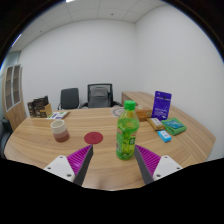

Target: Pour water

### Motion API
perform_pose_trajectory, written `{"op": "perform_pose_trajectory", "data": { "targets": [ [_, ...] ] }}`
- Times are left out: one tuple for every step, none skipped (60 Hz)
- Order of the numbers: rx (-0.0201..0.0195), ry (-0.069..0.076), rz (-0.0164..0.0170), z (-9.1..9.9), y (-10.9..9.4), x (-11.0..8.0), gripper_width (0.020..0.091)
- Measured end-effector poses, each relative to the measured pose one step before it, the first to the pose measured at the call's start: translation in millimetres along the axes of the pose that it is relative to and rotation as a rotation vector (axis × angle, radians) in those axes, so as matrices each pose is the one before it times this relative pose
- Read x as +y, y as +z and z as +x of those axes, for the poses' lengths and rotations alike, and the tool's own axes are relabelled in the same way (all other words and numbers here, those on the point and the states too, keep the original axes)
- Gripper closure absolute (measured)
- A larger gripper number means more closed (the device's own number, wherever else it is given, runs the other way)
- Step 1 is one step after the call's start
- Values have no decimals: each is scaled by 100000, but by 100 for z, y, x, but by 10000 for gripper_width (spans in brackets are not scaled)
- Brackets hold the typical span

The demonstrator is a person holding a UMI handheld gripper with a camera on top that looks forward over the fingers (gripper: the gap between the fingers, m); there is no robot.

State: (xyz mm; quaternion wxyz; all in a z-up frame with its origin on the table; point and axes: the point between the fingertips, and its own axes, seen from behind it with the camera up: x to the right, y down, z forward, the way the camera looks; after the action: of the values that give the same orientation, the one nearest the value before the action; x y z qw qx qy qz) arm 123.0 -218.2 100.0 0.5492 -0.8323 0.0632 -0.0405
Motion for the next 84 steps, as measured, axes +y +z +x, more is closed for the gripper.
{"op": "perform_pose_trajectory", "data": {
  "targets": [
    [208, -470, 427, 687, 572, 121, 253],
    [241, -313, 478, 538, 606, 19, 248],
    [166, -320, 658, 559, 571, -23, 245],
    [161, -489, 821, 487, 589, -75, 247],
    [105, -524, 859, 385, 602, -102, 246],
    [-14, -314, 650, 308, 606, -19, 245],
    [-141, -59, 409, 238, 614, 17, 248],
    [-329, 63, 230, 223, 609, 27, 249],
    [-513, 115, 316, 114, 632, -11, 249],
    [-596, 400, 536, 98, 605, -57, 248],
    [-525, 447, 601, 57, 594, -79, 248],
    [-474, 127, 516, 120, 556, -77, 247],
    [-523, -360, 332, 70, 525, -81, 245],
    [-452, -522, 366, 71, 488, -101, 247],
    [-255, -313, 668, 101, 476, -181, 246],
    [-135, -285, 1067, 80, 430, -267, 246],
    [-349, -390, 1353, 5, 424, -315, 245],
    [-622, -377, 1291, -87, 384, -274, 246],
    [-659, -100, 860, -79, 369, -178, 252],
    [-504, 35, 621, -51, 368, -117, 259],
    [-653, -13, 550, -105, 345, -93, 276],
    [-778, -26, 567, -129, 349, -87, 295],
    [-606, 29, 412, -109, 304, -36, 320],
    [-502, 58, 234, -102, 300, 43, 344],
    [-392, 47, 163, -73, 262, 59, 370],
    [-225, 124, 197, -20, 240, 76, 394],
    [466, 38, 519, 106, 187, -45, 409],
    [436, -370, 603, 105, 164, -26, 433],
    [182, -692, 278, 52, 107, 54, 463],
    [659, -749, 564, 219, 99, -35, 501],
    [776, -500, 796, 191, 73, -90, 539],
    [-184, 173, 602, -64, 9, -55, 539],
    [61, 189, 581, 13, 61, -57, 540],
    [30, 64, 393, -28, -12, -24, 545],
    [-238, 210, 451, -51, 12, -7, 561],
    [-204, 204, 327, -2, 0, -8, 575],
    [17, 29, 156, 25, -2, -13, 588],
    [14, -98, 80, 7, 21, 2, 606],
    [-22, -85, 43, 5, 5, 2, 628],
    [91, -108, 64, 4, 27, -3, 639],
    [36, -353, 99, -13, 28, -24, 668],
    [47, -523, 7, -13, -8, -5, 702],
    [592, -379, 239, 101, 5, -45, 741],
    [1376, -268, 124, 51, -201, -59, 747],
    [1000, 22, 48, 107, -22, 24, 747],
    [679, -174, 411, 26, -27, -37, 747],
    [22, -463, 245, -98, 4, -10, 746],
    [-167, -920, 312, -84, 17, -61, 746],
    [-38, -1085, 106, -56, 12, -39, 746],
    [121, -469, -81, -28, 15, -17, 747],
    [327, 77, -180, 16, 3, 12, 748],
    [399, -134, -84, 38, 2, 11, 747],
    [200, -620, 103, -27, 12, -21, 746],
    [-29, -1112, -30, 15, 87, -110, 747],
    [409, -1228, 6, -215, -81, 36, 747],
    [271, -1544, -128, -34, -10, 11, 747],
    [364, -1977, -305, -38, 48, 24, 746],
    [314, -1978, -485, -50, 32, 8, 747],
    [418, -1889, -547, -39, 58, -26, 747],
    [201, -2045, -479, -83, 73, -56, 747],
    [-1, -2221, -469, -152, 90, -131, 747],
    [-228, -2197, -729, -124, 155, -155, 747],
    [-3, -2147, -793, -387, 48, -171, 748],
    [-188, -2247, -835, -229, 100, -196, 747],
    [-297, -2429, -842, -258, 133, -218, 746],
    [-370, -2441, -703, -274, 146, -300, 747],
    [-367, -2376, -414, -268, 163, -427, 747],
    [-253, -2555, -160, -246, 191, -479, 747],
    [-158, -3095, -318, -252, 220, -473, 748],
    [-257, -3709, -449, -107, 331, -356, 746],
    [123, -3904, -575, -402, 235, -541, 746],
    [-58, -4116, -521, -250, 276, -506, 747],
    [-197, -4459, -699, -307, 303, -476, 747],
    [-494, -4807, -778, -337, 296, -467, 746],
    [-716, -4685, -418, -338, 288, -595, 747],
    [-631, -4210, -129, -330, 291, -651, 746],
    [-399, -3917, -166, -268, 297, -636, 746],
    [-494, -4216, -196, -177, 476, -290, 747],
    [-148, -4217, -631, -409, 310, -471, 747],
    [-420, -4114, -325, -220, 192, -586, 746],
    [-297, -3775, 199, -121, 135, -646, 746],
    [-181, -3608, 472, -147, 214, -681, 747],
    [-169, -3918, 401, -170, 220, -643, 747],
    [-152, -4132, 408, -190, 187, -635, 748]
  ]
}}
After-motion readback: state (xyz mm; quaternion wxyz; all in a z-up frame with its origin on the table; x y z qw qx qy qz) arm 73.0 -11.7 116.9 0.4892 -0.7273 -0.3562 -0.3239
